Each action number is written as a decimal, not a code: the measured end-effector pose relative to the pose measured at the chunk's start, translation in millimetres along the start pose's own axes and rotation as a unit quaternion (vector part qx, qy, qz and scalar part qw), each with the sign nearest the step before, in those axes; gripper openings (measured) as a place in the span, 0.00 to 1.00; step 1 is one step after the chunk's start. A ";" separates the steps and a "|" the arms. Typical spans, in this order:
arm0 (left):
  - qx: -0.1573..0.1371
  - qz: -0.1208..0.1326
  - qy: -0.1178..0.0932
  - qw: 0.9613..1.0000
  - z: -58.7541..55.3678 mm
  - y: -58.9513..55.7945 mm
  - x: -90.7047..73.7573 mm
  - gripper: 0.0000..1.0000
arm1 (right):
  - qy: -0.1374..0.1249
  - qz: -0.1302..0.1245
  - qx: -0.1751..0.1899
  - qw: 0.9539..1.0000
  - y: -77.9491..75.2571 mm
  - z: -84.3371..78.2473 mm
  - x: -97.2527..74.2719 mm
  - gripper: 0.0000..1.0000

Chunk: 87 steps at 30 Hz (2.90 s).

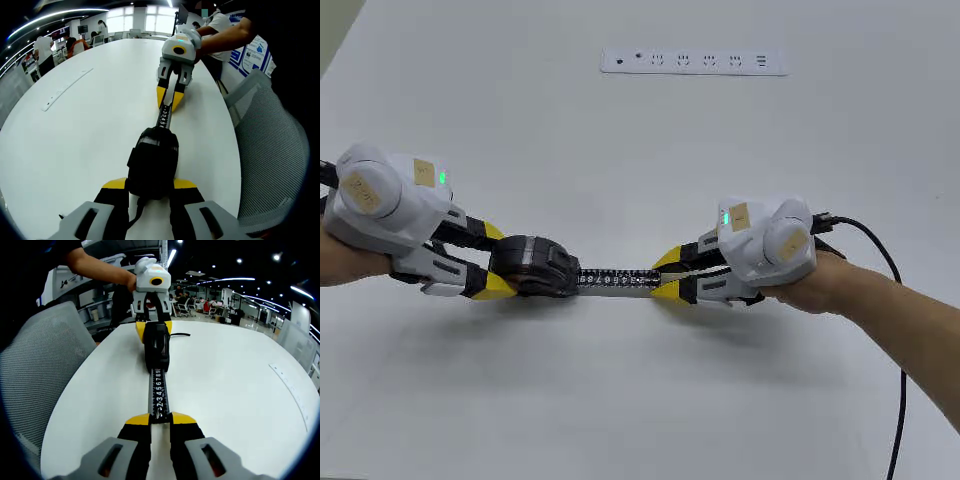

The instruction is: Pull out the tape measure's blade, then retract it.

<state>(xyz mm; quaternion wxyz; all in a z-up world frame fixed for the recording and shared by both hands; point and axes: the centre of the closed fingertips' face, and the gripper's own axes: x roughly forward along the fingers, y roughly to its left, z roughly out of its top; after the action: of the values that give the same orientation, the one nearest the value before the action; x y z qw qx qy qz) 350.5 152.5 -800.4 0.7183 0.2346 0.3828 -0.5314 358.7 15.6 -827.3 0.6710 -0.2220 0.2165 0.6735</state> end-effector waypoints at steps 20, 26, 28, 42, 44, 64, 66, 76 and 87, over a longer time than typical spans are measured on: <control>-0.002 0.000 0.000 1.000 -0.5 0.2 0.7 0.28 | 0.004 -0.001 -0.004 1.000 -0.9 -8.3 -9.9 0.11; -0.003 -0.001 0.000 1.000 -0.8 0.1 1.1 0.28 | 0.006 -0.003 -0.005 1.000 -1.5 -11.3 -14.0 0.11; -0.003 -0.001 0.000 1.000 -0.7 0.0 1.2 0.28 | 0.007 -0.003 -0.005 1.000 -1.7 -12.5 -15.3 0.11; -0.002 -0.001 0.003 1.000 -0.9 0.0 2.3 0.28 | 0.014 -0.008 -0.002 1.000 -2.5 -23.6 -29.2 0.11; -0.003 -0.002 0.003 1.000 -1.0 0.1 2.4 0.28 | 0.017 -0.009 -0.002 1.000 -2.4 -25.4 -31.1 0.11; -0.006 -0.003 0.002 1.000 -2.0 0.0 2.2 0.28 | 0.036 -0.019 0.000 0.999 -6.1 -42.9 -55.3 0.11; -0.005 -0.003 0.002 1.000 -2.2 0.2 2.3 0.28 | 0.038 -0.021 0.000 0.999 -6.1 -44.9 -58.3 0.11; -0.006 -0.003 0.003 1.000 -2.7 -0.1 2.2 0.28 | 0.048 -0.026 0.002 0.998 -5.4 -51.2 -72.2 0.11; -0.007 -0.003 0.004 1.000 -2.7 -0.4 2.0 0.28 | 0.057 -0.031 0.005 0.998 -8.9 -60.4 -83.0 0.11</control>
<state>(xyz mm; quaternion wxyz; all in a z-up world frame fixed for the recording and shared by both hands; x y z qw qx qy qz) 349.6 153.2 -803.6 0.7166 0.2305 0.3897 -0.5305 368.2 -87.0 -827.0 0.6789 -0.2633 0.2506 0.6379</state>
